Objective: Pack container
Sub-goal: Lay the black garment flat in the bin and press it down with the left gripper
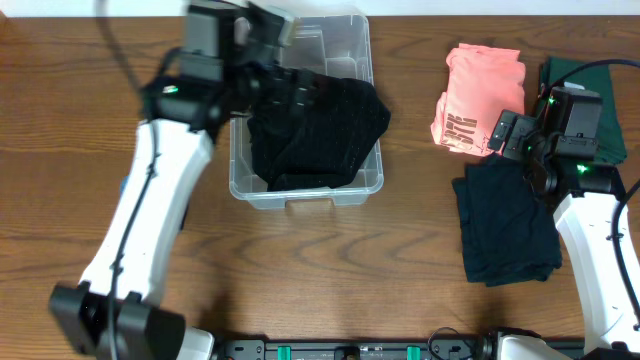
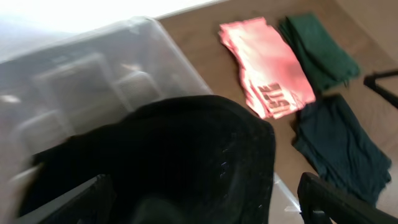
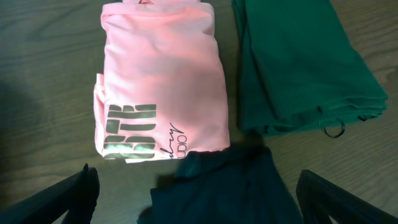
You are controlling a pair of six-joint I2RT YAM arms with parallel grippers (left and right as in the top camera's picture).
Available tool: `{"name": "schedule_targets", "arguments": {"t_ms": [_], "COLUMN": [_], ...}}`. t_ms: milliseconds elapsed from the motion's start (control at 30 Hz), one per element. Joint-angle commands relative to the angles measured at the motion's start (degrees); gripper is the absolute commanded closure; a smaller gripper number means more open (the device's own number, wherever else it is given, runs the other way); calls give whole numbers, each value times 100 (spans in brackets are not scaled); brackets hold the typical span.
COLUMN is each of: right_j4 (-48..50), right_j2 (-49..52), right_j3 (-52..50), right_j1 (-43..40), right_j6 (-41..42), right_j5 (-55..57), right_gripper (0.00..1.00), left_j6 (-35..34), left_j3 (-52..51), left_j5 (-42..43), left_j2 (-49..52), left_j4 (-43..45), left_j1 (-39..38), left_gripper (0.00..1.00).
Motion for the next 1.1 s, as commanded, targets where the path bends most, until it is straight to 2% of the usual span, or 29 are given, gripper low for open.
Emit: {"name": "schedule_targets", "arguments": {"t_ms": [0, 200, 367, 533, 667, 833, 933, 1067], "right_j4": [-4, -4, -4, -4, -4, -4, -4, -4], "right_j2": [7, 7, 7, 7, 7, 7, 7, 7], "right_j3": [15, 15, 15, 15, 15, 15, 15, 15], "right_j1": [-37, -37, -37, -37, -37, -37, -37, -37], "right_j6": [59, 59, 59, 59, 59, 59, 59, 61], "right_j5": [2, 2, 2, 2, 2, 2, 2, 2], "right_gripper": [1, 1, 1, 1, 1, 1, 1, 1], "left_j6": [166, 153, -254, -448, -778, -778, -778, -780], "left_j3": [4, 4, 2, 2, 0, 0, 2, 7], "left_j5": [-118, -177, -1700, -1921, -2074, -1853, -1408, -1333], "left_j2": [479, 1408, 2177, 2695, 2743, 2610, 2291, 1534], "left_j4": [92, 94, -140, -199, -192, -216, -190, -151], "left_j1": [-205, -275, -275, -264, -267, -267, -267, -267], "left_gripper": [5, 5, 5, 8, 9, 9, 8, 8]}}
